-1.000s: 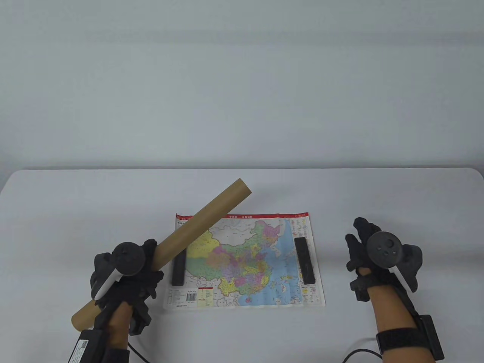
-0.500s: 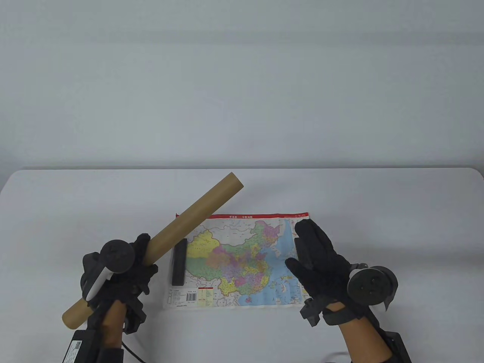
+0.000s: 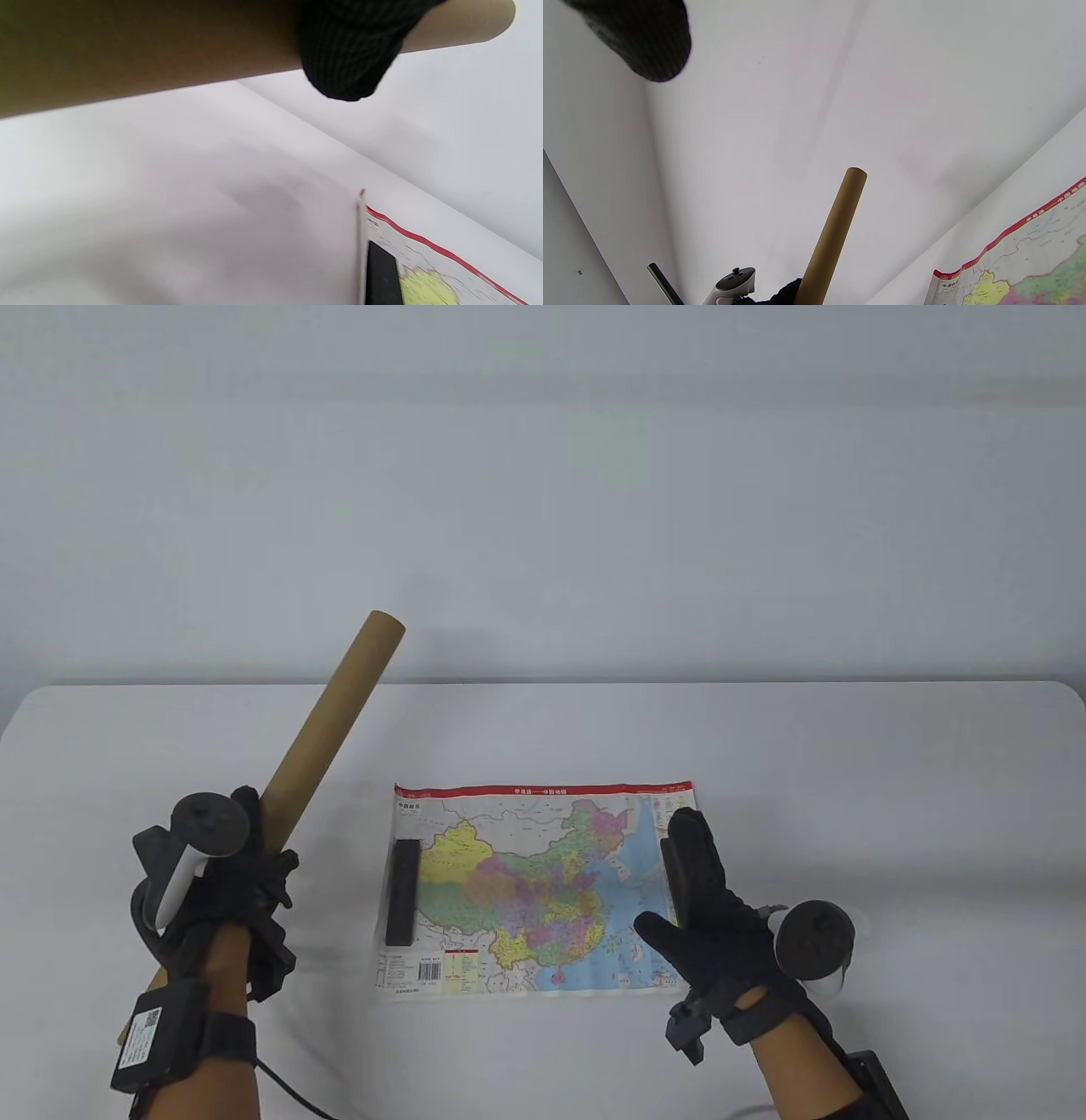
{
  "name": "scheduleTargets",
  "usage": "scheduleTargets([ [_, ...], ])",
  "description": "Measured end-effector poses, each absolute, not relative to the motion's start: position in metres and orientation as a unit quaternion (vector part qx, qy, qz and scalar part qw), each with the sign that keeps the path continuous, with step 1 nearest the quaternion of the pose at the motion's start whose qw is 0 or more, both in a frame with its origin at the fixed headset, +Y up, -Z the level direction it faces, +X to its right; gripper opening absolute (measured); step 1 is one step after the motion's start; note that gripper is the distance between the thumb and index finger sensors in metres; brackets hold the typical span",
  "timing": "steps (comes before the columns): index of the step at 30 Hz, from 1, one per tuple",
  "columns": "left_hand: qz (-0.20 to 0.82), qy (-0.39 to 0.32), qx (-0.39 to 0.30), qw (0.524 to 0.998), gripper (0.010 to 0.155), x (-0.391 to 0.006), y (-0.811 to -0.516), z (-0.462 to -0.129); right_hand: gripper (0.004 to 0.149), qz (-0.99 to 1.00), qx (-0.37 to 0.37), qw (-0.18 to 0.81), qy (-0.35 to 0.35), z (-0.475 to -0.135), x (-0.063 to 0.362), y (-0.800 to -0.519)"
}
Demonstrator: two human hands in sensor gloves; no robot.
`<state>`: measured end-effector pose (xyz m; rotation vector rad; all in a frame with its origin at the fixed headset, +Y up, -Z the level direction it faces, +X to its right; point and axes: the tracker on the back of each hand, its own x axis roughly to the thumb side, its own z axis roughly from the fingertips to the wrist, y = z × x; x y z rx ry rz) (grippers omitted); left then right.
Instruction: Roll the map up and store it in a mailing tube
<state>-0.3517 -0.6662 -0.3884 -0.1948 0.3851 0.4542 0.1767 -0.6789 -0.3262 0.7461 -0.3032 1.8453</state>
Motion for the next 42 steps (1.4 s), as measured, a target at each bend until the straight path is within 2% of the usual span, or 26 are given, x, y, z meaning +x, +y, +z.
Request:
scheduleTargets([
  [9, 0.221, 0.295, -0.13, 0.921, 0.087, -0.382, -0.7, -0.404, 0.094, 0.779, 0.31, 0.53, -0.126, -0.326, 0.177, -0.68],
  [18, 0.199, 0.344, -0.152, 0.905, 0.086, -0.384, -0.738, -0.412, 0.095, 0.79, 0.297, 0.526, -0.105, -0.33, 0.177, -0.69],
  [27, 0.187, 0.344, -0.152, 0.907, 0.085, -0.379, -0.752, -0.418, 0.095, 0.801, 0.272, 0.528, -0.069, -0.339, 0.181, -0.708],
  [42, 0.134, 0.36, -0.151, 0.911, 0.084, -0.368, -0.76, -0.422, 0.094, 0.802, 0.274, 0.527, -0.066, -0.339, 0.182, -0.71],
])
